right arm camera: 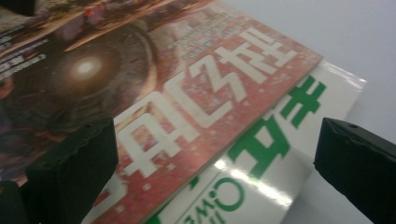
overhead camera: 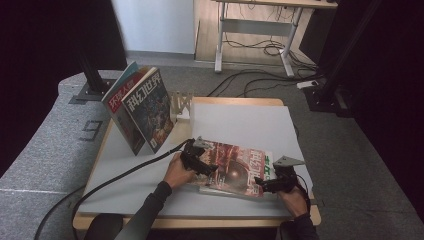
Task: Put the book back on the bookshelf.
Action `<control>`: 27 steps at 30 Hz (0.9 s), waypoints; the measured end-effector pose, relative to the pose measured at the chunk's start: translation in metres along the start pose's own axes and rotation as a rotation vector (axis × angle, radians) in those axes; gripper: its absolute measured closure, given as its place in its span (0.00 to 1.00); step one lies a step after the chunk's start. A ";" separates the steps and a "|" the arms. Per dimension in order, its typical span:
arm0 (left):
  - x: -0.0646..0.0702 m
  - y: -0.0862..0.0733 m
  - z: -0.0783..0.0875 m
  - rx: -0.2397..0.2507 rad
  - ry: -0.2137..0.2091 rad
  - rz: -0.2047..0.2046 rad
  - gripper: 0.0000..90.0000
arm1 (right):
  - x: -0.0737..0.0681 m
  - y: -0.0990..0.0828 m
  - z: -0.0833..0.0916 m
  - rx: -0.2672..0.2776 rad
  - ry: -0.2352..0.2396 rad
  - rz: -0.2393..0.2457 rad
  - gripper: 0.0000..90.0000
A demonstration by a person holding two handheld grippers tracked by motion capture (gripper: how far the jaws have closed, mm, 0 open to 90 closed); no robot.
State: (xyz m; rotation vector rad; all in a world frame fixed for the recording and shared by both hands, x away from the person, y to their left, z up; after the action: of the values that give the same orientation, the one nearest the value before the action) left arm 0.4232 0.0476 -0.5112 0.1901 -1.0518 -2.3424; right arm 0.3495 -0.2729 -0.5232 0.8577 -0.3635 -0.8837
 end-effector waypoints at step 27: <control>-0.027 0.028 -0.034 -0.018 0.048 -0.009 0.01 | -0.031 -0.014 0.005 -0.023 0.077 0.057 0.00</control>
State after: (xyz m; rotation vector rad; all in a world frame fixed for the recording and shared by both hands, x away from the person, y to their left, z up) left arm 0.4697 0.0259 -0.5166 0.2430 -1.0083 -2.3428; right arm 0.3201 -0.2552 -0.5288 0.8539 -0.3084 -0.7982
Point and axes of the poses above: each handheld gripper's, and its own axes: z roughly backward along the jaws, y roughly out of its top, x roughly to its right, the point moved 1 cm from there along -z, roughly forward along the jaws
